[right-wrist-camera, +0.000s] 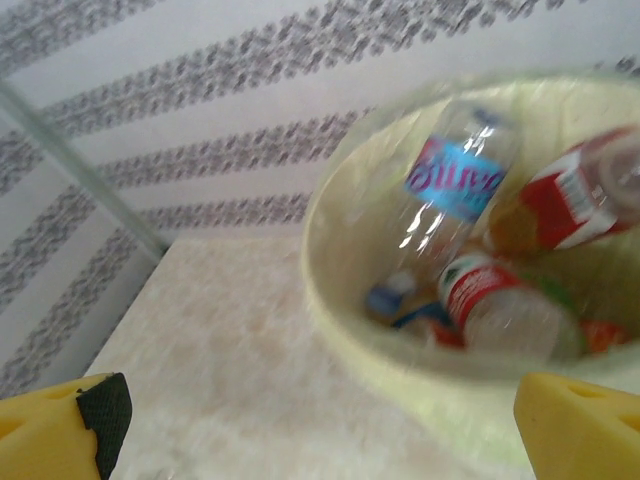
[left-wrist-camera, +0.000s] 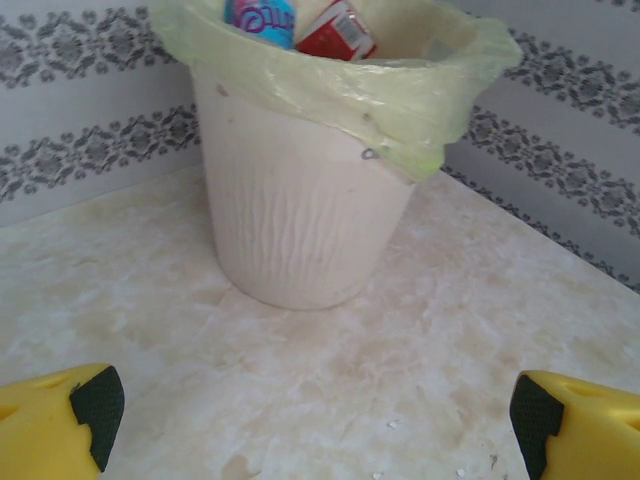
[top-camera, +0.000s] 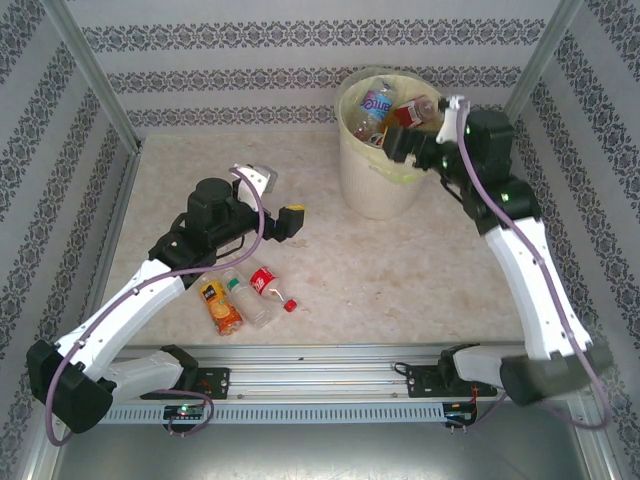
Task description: Put the plastic bottles in the bin
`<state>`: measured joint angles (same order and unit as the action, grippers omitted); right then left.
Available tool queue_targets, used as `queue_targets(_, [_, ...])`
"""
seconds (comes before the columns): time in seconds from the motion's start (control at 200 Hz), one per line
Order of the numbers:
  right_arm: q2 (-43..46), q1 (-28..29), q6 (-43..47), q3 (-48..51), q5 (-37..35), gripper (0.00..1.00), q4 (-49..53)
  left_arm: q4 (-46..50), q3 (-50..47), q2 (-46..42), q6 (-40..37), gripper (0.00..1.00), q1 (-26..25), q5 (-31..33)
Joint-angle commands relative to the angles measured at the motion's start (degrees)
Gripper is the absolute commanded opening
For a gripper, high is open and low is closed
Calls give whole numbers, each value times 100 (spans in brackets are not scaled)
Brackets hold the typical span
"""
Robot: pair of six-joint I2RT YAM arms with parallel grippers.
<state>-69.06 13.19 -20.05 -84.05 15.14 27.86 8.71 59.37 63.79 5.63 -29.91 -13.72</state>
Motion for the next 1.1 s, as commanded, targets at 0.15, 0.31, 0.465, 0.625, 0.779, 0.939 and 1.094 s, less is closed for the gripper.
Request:
queue_targets(0.15, [1307, 319, -129, 1219, 683, 98, 737, 2739, 603, -136, 1882, 100, -94, 1423])
queue_targets(0.31, [1839, 522, -209, 1876, 1106, 98, 935, 4247, 804, 85, 3274, 100, -94, 2262])
queue_targets(0.465, [2264, 659, -441, 2552, 1264, 98, 730, 4414, 696, 339, 3845, 96, -89, 2515])
queue_targets(0.625, [2401, 700, -795, 3130, 1654, 98, 365, 4449, 631, 783, 4035, 97, 119, 2795])
queue_targets(0.779, [2553, 764, -886, 3332, 1656, 98, 299, 3992, 292, 1077, 4090, 96, 514, 2353])
queue_targets(0.939, [2608, 778, -987, 3412, 1788, 98, 188, 3570, -6, 1352, 4078, 95, 871, 1976])
queue_targets(1.094, [2599, 791, -1027, 3466, 1791, 98, 144, 3089, -248, 1612, 4137, 95, 1123, 1560])
